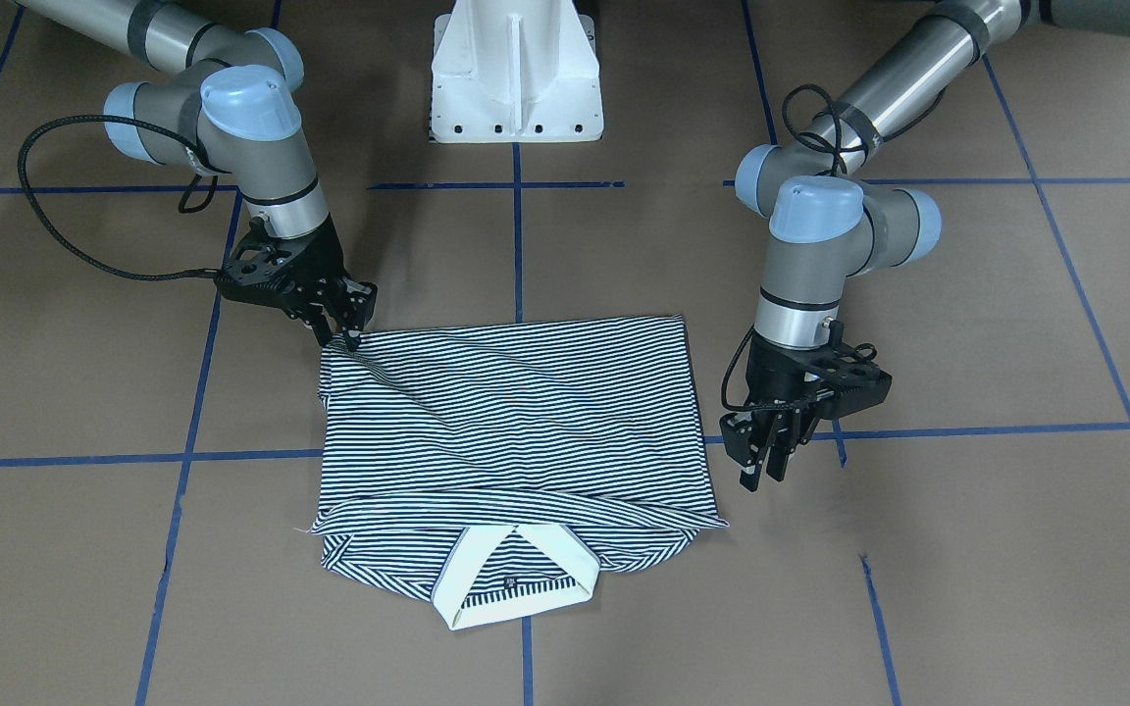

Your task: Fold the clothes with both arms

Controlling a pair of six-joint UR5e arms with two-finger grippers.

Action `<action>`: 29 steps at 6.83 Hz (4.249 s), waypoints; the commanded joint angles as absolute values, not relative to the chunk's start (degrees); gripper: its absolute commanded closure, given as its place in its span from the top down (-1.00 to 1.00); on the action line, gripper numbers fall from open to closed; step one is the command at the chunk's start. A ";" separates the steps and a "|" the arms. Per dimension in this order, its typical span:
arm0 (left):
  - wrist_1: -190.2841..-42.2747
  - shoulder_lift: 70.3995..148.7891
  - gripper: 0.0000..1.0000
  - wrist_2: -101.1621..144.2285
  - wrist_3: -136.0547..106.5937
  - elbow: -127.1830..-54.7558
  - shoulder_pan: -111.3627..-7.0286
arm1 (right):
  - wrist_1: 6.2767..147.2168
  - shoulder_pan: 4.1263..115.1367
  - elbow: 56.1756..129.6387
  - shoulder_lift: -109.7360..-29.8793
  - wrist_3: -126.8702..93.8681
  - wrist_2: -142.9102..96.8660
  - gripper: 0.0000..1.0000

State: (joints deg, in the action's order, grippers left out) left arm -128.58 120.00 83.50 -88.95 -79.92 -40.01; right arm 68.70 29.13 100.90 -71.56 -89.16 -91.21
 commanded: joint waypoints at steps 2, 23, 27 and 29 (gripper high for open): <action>-128.67 119.97 -0.06 83.50 -88.95 -79.72 -39.90 | 68.73 29.09 100.55 -71.72 -89.12 -89.56 -0.07; -127.88 106.97 -0.02 94.39 -97.38 -110.29 -26.23 | 68.82 11.88 138.87 -96.37 -106.73 -96.06 1.00; -131.47 107.32 -0.08 93.61 -88.34 -107.67 -21.09 | 68.73 24.87 129.56 -86.84 -94.92 -96.77 1.00; -132.10 107.75 -0.08 91.42 -88.24 -103.82 -19.87 | 68.73 24.87 129.29 -86.22 -94.92 -96.33 1.00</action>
